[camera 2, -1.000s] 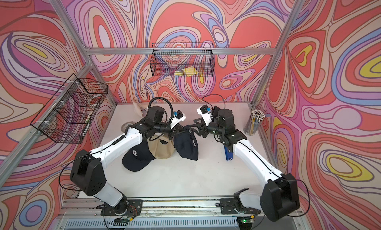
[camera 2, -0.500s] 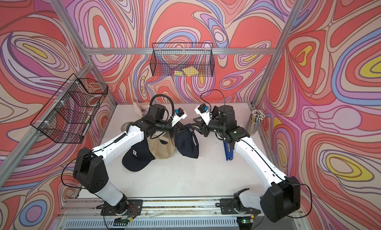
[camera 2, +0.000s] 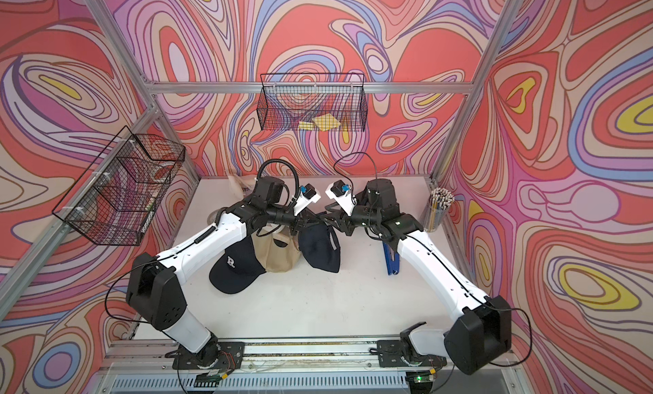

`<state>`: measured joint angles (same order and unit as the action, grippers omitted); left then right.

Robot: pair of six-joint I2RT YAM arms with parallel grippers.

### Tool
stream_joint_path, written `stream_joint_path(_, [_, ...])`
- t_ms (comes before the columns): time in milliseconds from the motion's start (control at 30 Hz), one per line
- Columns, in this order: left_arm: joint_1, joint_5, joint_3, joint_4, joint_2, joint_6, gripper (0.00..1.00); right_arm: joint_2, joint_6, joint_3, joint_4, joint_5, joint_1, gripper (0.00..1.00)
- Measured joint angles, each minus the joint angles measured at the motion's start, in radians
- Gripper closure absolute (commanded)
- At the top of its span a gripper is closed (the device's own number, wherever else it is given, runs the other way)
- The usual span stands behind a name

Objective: Open the adjustable buckle of the baseball cap
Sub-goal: Open the adjustable buckle on the baseball cap.

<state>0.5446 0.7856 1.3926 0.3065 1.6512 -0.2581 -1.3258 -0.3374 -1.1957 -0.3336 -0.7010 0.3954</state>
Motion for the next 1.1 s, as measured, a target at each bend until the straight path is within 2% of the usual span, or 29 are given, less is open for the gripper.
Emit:
stream_joint_path(167, [0.001,0.000,0.003,0.008,0.000,0.000,1.00,-0.005,-0.018,-0.003,-0.011,0.010,0.011,0.66])
stream_joint_path(467, [0.005,0.000,0.028,0.029,0.015,0.000,1.00,-0.013,-0.037,-0.018,-0.028,0.029,0.024,0.90])
stream_joint_path(567, [0.005,-0.002,0.034,0.036,0.023,0.002,1.00,-0.013,-0.040,-0.018,-0.033,0.033,0.027,1.00])
stream_joint_path(833, [0.005,-0.042,0.114,0.084,0.070,0.074,1.00,0.000,-0.042,-0.016,-0.042,0.048,0.027,1.00])
stream_joint_path(1100, [0.017,-0.087,0.195,0.122,0.090,0.160,1.00,0.085,-0.030,0.056,-0.032,0.085,0.028,1.00])
